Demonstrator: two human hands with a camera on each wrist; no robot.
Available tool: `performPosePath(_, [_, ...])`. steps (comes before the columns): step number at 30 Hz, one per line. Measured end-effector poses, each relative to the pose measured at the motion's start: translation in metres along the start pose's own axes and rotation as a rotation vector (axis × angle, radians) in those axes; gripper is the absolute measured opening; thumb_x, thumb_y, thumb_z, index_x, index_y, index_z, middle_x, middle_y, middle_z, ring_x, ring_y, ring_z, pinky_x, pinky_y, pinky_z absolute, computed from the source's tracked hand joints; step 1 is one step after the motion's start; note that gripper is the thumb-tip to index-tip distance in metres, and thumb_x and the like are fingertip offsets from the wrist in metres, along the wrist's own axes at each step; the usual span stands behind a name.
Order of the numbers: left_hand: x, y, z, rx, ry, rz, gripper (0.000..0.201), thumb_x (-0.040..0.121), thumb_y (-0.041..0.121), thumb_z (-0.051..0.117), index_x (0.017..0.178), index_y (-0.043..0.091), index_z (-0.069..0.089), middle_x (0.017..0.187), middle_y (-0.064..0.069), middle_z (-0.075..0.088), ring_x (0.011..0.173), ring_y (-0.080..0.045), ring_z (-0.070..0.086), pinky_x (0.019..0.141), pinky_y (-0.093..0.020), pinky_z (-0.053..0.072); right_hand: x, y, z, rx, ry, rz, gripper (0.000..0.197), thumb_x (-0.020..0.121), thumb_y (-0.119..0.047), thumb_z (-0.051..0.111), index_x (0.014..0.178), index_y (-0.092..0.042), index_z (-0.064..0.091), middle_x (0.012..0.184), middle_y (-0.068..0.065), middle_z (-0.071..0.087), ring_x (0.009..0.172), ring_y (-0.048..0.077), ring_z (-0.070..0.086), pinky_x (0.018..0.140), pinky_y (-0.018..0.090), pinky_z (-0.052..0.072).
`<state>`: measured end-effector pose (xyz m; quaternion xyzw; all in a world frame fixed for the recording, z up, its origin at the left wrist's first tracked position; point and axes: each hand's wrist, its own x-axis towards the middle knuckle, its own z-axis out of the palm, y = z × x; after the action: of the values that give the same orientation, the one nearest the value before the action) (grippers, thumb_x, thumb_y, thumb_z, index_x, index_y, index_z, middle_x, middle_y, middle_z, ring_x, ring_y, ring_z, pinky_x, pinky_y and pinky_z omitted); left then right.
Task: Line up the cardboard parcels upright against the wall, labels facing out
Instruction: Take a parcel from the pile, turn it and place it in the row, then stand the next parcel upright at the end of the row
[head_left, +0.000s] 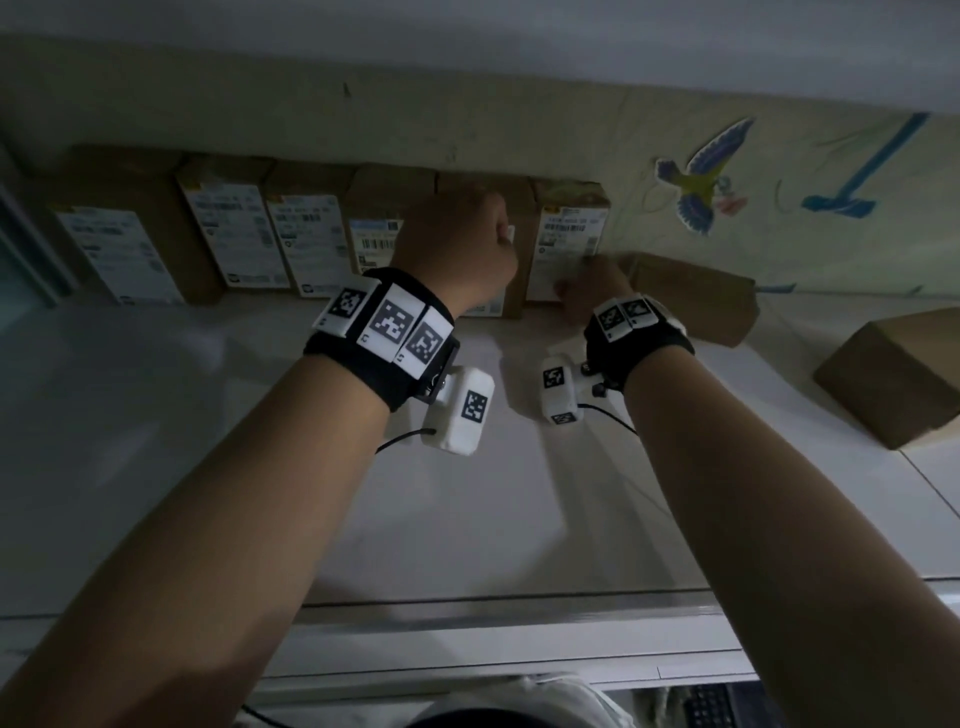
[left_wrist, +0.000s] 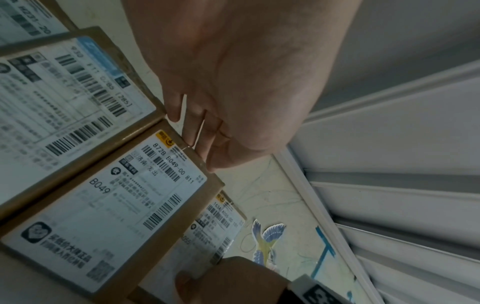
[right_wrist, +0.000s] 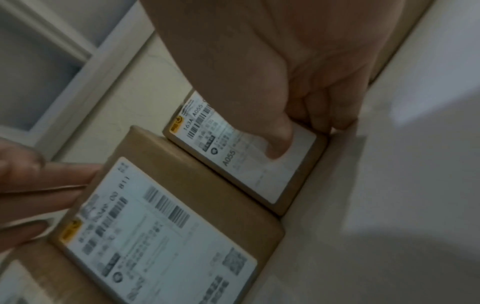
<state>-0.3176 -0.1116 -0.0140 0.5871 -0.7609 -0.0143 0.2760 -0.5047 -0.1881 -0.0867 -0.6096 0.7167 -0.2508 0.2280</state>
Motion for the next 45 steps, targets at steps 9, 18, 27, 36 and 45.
performPosePath(9, [-0.002,-0.001,0.004,-0.022,0.010,0.022,0.020,0.089,0.024,0.055,0.079,0.009,0.063,0.110,-0.013,0.071,0.107,-0.033,0.069,0.086,-0.044,0.057,0.008,-0.008,-0.007,-0.051,-0.038,0.085,0.053,0.095,-0.031,0.070,0.140,-0.013,0.049,0.143,0.012,0.059,0.119,0.033,0.059,0.096,0.040,0.048])
performPosePath(18, [0.000,0.014,0.010,0.090,0.036,0.001,0.059,0.096,0.064,0.049,0.066,0.014,0.042,0.080,-0.004,0.049,0.067,-0.024,0.051,0.062,-0.032,0.037,-0.039,-0.002,-0.046,0.133,-0.194,0.103,0.055,0.093,-0.034,0.076,0.139,-0.012,0.056,0.143,0.016,0.058,0.124,0.032,0.061,0.103,0.043,0.051])
performPosePath(27, [-0.003,0.015,0.004,-0.109,-0.030,-0.080,0.052,0.093,0.066,0.060,0.099,0.014,0.062,0.096,-0.001,0.063,0.084,-0.019,0.061,0.071,-0.034,0.047,-0.133,0.038,-0.048,0.577,-0.186,0.154,0.073,0.081,-0.052,0.081,0.141,-0.017,0.059,0.118,0.011,0.072,0.108,0.026,0.070,0.092,0.039,0.055])
performPosePath(36, [-0.017,0.026,0.006,-0.428,0.087,0.086,0.020,0.101,0.018,0.061,0.120,0.017,0.067,0.132,0.000,0.061,0.126,-0.014,0.055,0.094,-0.005,0.038,-0.192,0.043,-0.080,0.744,-0.149,0.153,0.078,0.055,-0.066,0.075,0.126,-0.033,0.069,0.130,-0.007,0.065,0.124,0.019,0.054,0.104,0.054,0.043])
performPosePath(45, [-0.027,0.068,0.034,-0.782,-0.043,-0.033,0.007,0.100,0.026,0.064,0.105,0.024,0.069,0.113,0.013,0.069,0.099,0.005,0.061,0.080,-0.016,0.043,-0.164,0.058,-0.102,0.850,0.062,0.228,0.045,0.101,-0.017,0.064,0.145,-0.016,0.053,0.097,-0.013,0.053,0.109,0.015,0.051,0.097,0.033,0.038])
